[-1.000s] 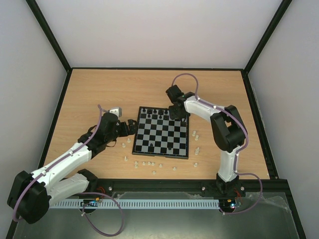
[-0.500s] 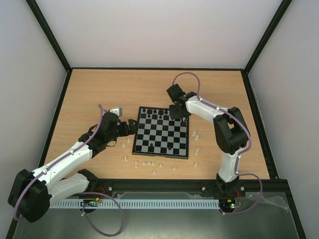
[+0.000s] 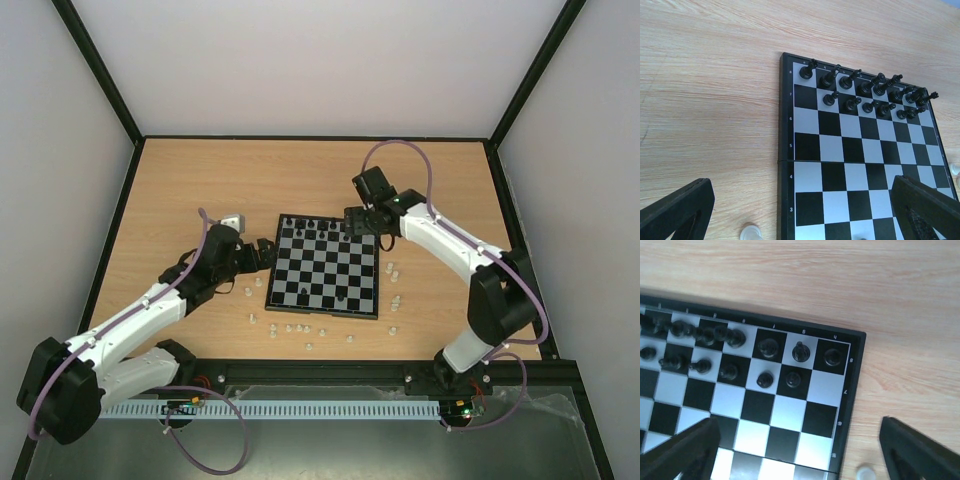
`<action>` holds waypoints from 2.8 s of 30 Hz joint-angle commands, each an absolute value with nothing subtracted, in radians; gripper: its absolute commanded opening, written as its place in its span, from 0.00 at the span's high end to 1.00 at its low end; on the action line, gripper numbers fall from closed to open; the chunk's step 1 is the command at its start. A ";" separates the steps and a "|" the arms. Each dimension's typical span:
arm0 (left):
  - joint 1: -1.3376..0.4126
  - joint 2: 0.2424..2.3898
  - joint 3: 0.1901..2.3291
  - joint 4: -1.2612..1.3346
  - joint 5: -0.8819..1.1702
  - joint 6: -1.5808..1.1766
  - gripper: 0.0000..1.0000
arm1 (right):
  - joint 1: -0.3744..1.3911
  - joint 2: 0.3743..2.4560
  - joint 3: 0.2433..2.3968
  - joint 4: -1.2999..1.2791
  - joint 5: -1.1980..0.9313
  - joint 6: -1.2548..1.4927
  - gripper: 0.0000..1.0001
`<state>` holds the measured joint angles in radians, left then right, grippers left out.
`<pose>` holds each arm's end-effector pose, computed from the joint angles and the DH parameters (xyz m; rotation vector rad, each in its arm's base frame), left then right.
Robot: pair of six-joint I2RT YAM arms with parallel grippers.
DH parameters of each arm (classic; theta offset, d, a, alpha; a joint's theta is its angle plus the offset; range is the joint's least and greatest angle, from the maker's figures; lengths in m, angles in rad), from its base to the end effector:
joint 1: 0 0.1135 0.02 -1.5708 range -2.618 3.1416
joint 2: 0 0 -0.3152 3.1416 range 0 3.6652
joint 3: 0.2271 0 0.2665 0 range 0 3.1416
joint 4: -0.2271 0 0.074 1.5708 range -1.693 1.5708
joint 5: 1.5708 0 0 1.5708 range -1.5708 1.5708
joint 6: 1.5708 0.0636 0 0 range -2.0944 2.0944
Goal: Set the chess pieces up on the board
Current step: Pick up the chess piece from the chessboard.
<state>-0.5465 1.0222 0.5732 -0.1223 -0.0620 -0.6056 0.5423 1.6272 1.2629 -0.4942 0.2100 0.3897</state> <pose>0.1996 -0.1168 0.2495 -0.1023 2.2004 -0.5977 0.3416 0.1903 0.2887 -0.0895 2.4100 0.1759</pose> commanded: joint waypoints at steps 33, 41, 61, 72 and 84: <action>-0.548 0.975 0.599 -0.146 -0.078 -0.610 0.01 | 0.905 1.515 0.990 -0.558 0.130 0.524 0.55; -0.549 0.990 0.592 -0.132 -0.071 -0.610 0.01 | 0.912 1.557 0.973 -0.560 0.100 0.523 0.61; -0.549 1.006 0.585 -0.119 -0.069 -0.612 0.00 | 0.927 1.594 0.951 -0.576 0.086 0.522 0.78; -0.548 1.004 0.581 -0.117 -0.068 -0.615 0.00 | 0.927 1.603 0.945 -0.569 0.088 0.518 0.92; -0.549 1.000 0.584 -0.118 -0.057 -0.604 0.00 | 0.795 1.590 1.050 -0.566 0.176 0.482 0.99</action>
